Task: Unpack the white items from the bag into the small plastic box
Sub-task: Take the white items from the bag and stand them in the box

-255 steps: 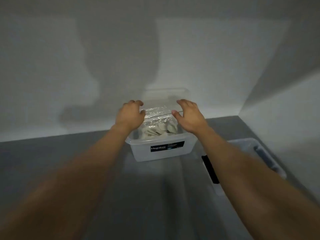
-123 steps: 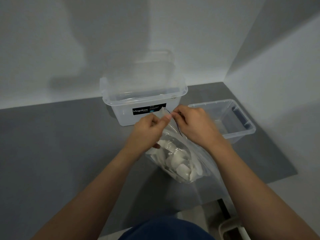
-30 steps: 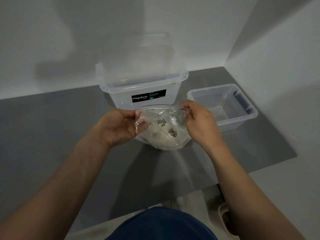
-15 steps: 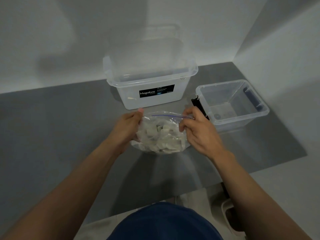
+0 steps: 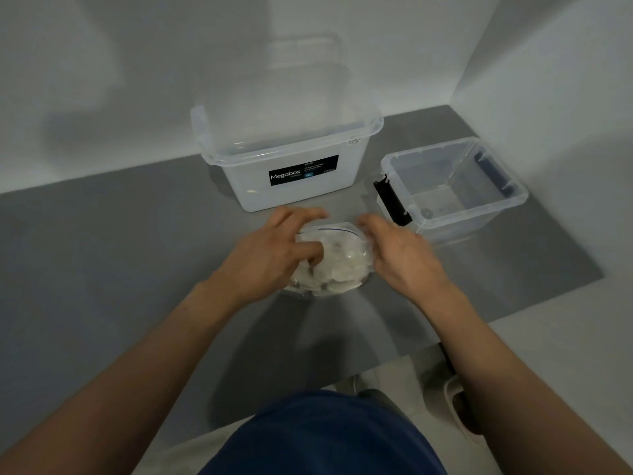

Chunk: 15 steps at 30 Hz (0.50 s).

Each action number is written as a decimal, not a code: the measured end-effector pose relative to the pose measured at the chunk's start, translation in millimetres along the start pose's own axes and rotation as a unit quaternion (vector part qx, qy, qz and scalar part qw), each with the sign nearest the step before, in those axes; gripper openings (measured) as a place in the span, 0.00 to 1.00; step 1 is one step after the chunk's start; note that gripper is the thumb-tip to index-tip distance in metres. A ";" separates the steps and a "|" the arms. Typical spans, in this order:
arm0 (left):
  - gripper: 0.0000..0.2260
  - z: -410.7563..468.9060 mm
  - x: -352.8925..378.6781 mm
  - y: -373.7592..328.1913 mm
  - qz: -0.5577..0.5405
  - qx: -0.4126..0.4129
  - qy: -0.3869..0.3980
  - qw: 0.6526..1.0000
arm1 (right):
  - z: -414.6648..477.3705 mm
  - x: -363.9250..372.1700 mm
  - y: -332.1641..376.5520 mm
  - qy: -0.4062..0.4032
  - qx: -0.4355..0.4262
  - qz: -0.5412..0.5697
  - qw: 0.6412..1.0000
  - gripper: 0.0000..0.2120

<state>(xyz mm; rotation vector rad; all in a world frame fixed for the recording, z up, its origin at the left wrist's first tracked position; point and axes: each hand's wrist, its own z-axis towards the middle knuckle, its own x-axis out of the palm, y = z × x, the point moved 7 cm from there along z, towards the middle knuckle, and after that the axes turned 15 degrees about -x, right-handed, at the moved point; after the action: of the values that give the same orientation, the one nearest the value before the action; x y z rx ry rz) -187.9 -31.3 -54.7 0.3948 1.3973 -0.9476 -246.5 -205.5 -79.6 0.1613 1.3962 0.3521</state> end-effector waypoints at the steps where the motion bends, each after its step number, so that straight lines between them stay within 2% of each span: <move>1: 0.09 0.8 2.7 1.4 0.015 0.003 0.010 1.000 | -0.5 -2.1 -1.8 -0.015 0.023 0.004 1.000 0.18; 3: 0.16 4.1 8.1 16.0 -0.018 -0.072 0.033 0.997 | -1.9 -7.7 -1.9 -0.042 0.043 -0.033 0.998 0.14; 6: 0.35 6.5 25.3 32.6 -0.016 -0.154 0.096 0.983 | 1.6 -11.5 17.9 -0.061 -0.056 -0.173 0.981 0.14; 8: 0.43 7.5 32.2 33.4 -0.010 -0.160 0.108 0.981 | 2.2 -3.2 38.9 -0.050 -0.179 -0.180 0.966 0.17; 10: 0.49 8.0 35.9 33.0 -0.008 -0.154 0.108 0.982 | -2.5 -1.2 58.0 -0.057 -0.251 -0.182 0.949 0.15; 13: 0.55 6.7 34.8 32.1 -0.011 -0.146 0.111 0.983 | -9.5 -13.5 79.9 -0.134 -0.272 -0.213 0.929 0.16; 15: 0.56 7.1 31.1 29.4 -0.016 -0.145 0.116 0.982 | -7.0 -8.4 82.6 -0.115 -0.274 -0.217 0.930 0.12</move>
<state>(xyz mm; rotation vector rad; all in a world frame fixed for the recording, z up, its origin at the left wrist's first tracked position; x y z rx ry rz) -164.4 -29.3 -91.1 0.2689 1.7321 -0.7252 -266.6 -131.6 -46.9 -0.5442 1.0197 0.3272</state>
